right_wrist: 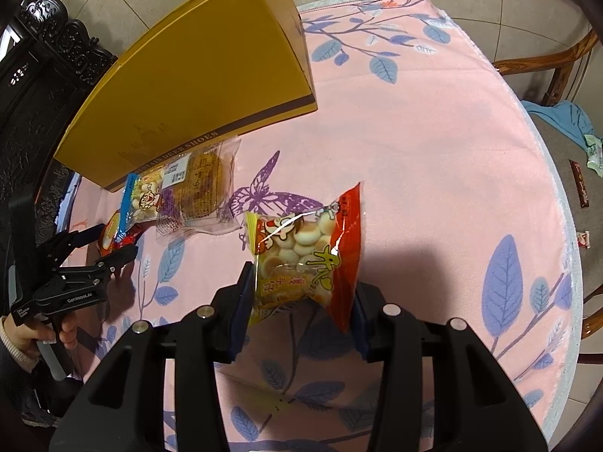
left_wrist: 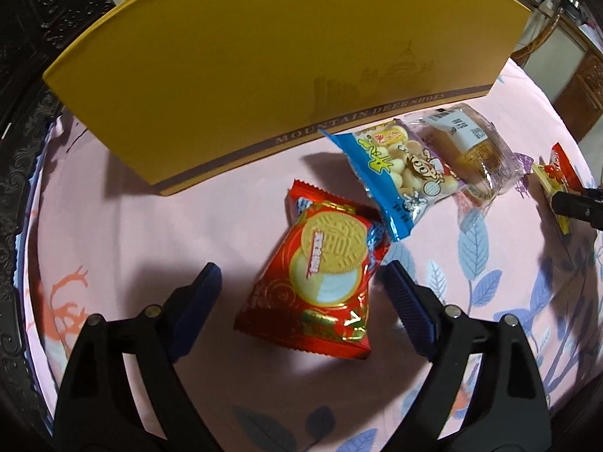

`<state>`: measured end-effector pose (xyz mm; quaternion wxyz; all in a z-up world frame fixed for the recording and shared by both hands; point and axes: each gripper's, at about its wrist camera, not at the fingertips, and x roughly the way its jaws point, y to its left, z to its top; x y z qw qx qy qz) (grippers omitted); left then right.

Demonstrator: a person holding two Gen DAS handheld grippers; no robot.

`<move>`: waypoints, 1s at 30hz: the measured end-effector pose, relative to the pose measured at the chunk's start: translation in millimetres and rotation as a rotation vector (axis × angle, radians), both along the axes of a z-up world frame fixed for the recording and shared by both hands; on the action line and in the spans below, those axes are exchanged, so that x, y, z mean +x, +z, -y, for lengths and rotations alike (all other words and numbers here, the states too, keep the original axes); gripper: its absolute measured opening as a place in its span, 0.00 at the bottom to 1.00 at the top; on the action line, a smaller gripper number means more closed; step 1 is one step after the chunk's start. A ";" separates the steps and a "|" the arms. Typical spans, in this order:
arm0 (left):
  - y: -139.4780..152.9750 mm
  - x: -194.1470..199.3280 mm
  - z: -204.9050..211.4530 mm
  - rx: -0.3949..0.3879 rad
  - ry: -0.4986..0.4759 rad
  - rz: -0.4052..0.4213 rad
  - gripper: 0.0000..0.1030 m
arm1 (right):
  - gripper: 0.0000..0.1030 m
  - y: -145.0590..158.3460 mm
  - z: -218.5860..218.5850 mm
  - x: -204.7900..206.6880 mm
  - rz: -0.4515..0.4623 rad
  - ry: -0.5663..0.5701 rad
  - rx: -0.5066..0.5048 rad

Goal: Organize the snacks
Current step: 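Grasp the red round-biscuit packet with the left tool while the right holds its bag, then carry both packets over the yellow box and open both tools to drop them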

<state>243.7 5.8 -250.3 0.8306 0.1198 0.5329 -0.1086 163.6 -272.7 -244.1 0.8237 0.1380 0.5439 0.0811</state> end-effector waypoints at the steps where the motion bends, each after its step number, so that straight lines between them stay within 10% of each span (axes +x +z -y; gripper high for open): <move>1: 0.0 -1.0 0.0 0.001 0.013 -0.001 0.87 | 0.44 0.2 -1.4 0.3 0.000 0.004 -0.012; 15: -1.9 -23.1 15.8 -0.063 0.089 -0.017 0.61 | 0.42 0.4 -12.2 0.4 -0.004 0.036 -0.109; 30: 7.2 -83.5 10.1 -0.129 0.125 -0.020 0.54 | 0.35 28.7 -9.0 -20.2 0.029 0.033 -0.064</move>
